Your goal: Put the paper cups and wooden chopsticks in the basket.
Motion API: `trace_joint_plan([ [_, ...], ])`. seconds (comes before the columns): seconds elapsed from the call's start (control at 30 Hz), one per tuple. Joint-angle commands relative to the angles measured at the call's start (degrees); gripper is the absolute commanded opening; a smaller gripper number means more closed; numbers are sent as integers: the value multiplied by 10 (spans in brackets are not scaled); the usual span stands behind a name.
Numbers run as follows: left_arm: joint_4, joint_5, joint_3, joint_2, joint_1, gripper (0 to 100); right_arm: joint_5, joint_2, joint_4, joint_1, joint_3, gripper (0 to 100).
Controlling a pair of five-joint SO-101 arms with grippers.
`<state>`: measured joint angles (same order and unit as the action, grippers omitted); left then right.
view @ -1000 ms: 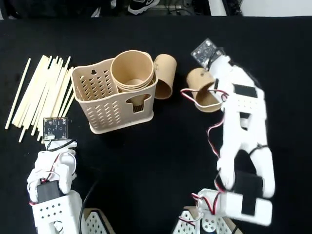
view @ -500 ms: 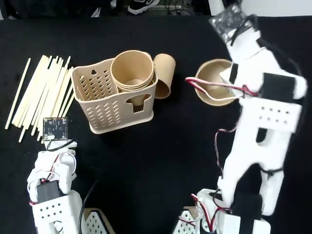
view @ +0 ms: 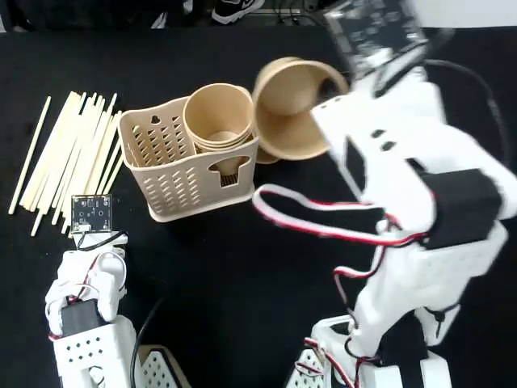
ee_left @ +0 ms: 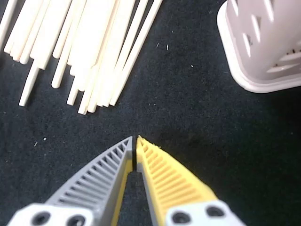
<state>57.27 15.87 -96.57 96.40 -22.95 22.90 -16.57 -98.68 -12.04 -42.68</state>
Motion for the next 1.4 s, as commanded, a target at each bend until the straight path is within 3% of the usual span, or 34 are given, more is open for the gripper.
trace_joint_plan([
  [0.0,-9,4,-7,4,4,30,-11,5,-9,-66,-18,12],
  [0.17,-9,4,-7,4,4,30,-41,17,-8,-109,-17,12],
  [0.6,-9,4,-7,4,4,30,-41,168,14,-113,-24,16],
  [0.77,-9,4,-7,4,4,30,-65,192,65,-89,-22,116],
  [0.97,-9,4,-7,4,4,30,-69,216,105,-76,-23,41],
  [1.37,-9,4,-7,4,4,30,-68,170,114,-85,-24,12],
])
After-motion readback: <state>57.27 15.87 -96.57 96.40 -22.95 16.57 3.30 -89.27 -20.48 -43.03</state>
